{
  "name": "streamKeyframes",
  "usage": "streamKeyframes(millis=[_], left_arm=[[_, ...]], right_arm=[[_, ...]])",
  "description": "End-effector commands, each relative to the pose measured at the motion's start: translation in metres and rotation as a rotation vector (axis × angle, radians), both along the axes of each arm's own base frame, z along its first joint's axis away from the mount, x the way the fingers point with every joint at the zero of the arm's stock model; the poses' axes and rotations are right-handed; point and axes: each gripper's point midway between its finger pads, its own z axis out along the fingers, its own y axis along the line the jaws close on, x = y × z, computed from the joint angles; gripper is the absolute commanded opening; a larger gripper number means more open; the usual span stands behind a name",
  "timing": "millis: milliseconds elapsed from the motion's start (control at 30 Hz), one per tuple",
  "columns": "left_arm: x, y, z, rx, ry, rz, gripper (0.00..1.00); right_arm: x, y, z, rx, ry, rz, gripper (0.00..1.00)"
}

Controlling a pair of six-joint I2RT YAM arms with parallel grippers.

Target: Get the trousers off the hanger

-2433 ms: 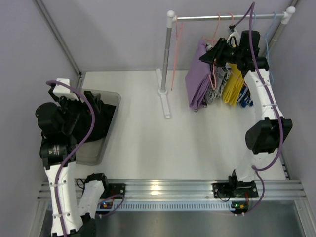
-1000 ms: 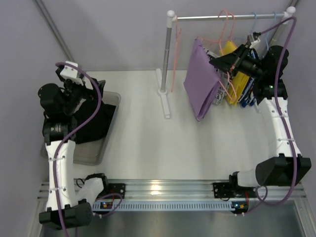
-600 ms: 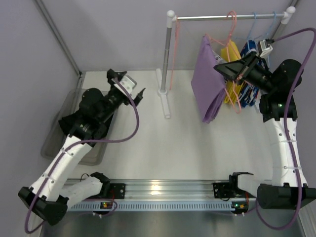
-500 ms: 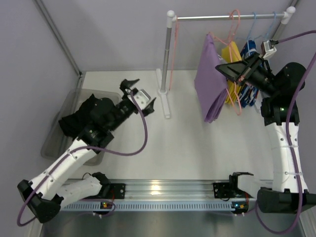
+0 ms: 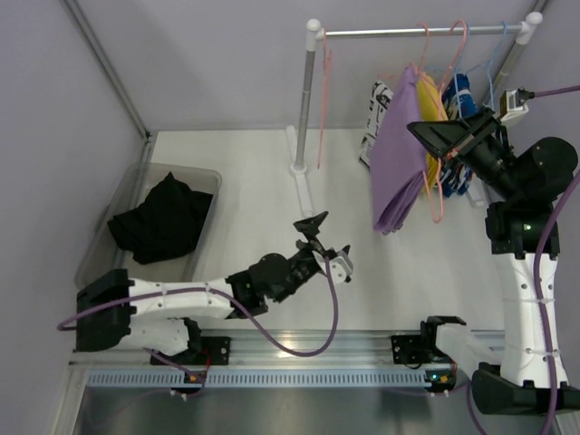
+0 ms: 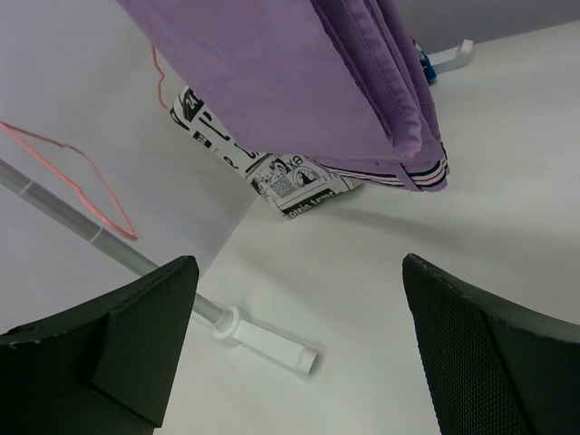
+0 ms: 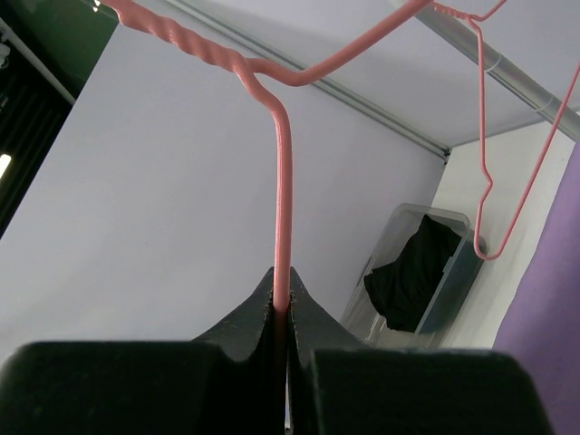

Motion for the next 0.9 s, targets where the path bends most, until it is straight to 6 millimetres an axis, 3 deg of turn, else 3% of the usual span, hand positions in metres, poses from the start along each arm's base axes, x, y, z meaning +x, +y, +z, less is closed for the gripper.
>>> streamKeyframes(millis=[0, 167, 233, 367, 633, 867], left_arm=[[0.012, -0.008, 0.045, -0.286, -0.016, 0.113, 0.99], [0.019, -0.042, 0.027, -0.361, 0.057, 0.155, 0.99], [0.014, -0.050, 0.035, -0.426, 0.076, 0.128, 0.99], [0.011, -0.066, 0.030, -0.441, 0.109, 0.116, 0.99], [0.010, -0.085, 0.022, -0.438, 0.151, 0.107, 0.99], [0.013, -0.081, 0.002, -0.402, 0.192, 0.139, 0.99]], right_arm=[[-0.016, -0.006, 0.029, 0.022, -0.115, -0.056, 0.00], [-0.009, -0.009, 0.026, 0.038, -0.077, -0.073, 0.00], [-0.005, -0.010, 0.024, 0.036, -0.063, -0.083, 0.00], [-0.004, -0.011, 0.027, 0.039, -0.057, -0.087, 0.00], [0.001, -0.014, 0.029, 0.049, -0.026, -0.112, 0.00], [-0.001, -0.014, 0.043, 0.070, -0.043, -0.105, 0.00]])
